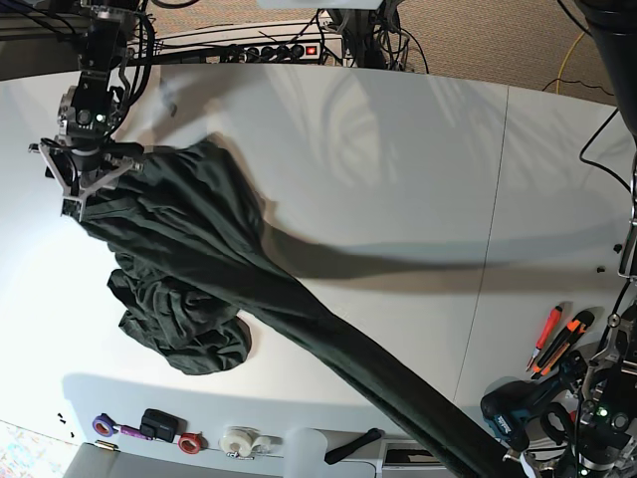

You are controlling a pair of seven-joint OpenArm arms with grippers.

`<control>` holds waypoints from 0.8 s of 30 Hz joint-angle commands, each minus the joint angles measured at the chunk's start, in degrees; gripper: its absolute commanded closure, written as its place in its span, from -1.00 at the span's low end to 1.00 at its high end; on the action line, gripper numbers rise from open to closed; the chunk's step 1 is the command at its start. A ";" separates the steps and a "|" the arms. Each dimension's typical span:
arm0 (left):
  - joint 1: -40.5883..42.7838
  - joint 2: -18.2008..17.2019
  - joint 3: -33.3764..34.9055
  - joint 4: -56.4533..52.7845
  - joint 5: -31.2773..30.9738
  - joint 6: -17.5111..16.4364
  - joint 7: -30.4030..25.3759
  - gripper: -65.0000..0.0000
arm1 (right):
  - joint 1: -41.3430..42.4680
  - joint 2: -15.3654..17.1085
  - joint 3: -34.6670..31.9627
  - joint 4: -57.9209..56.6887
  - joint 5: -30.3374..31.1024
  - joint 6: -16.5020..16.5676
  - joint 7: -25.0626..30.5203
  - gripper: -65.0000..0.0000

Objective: Layout the t-shirt on the table in an organized manner, then fold the t-shirt properly
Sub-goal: 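Grasp the sleeve cuff with the left gripper and lift it, then pull the sleeve away from the right gripper, stretching it taut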

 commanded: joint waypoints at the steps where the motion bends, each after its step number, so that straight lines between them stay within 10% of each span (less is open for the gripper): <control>1: -2.45 -0.66 -0.66 0.76 -0.24 0.63 -0.72 1.00 | 1.09 0.81 0.28 1.01 -0.52 -0.07 1.33 0.11; 24: -2.16 -0.63 -0.63 0.76 -0.70 -1.09 0.28 1.00 | 9.57 -3.21 -8.37 -5.40 0.11 1.90 4.02 -0.11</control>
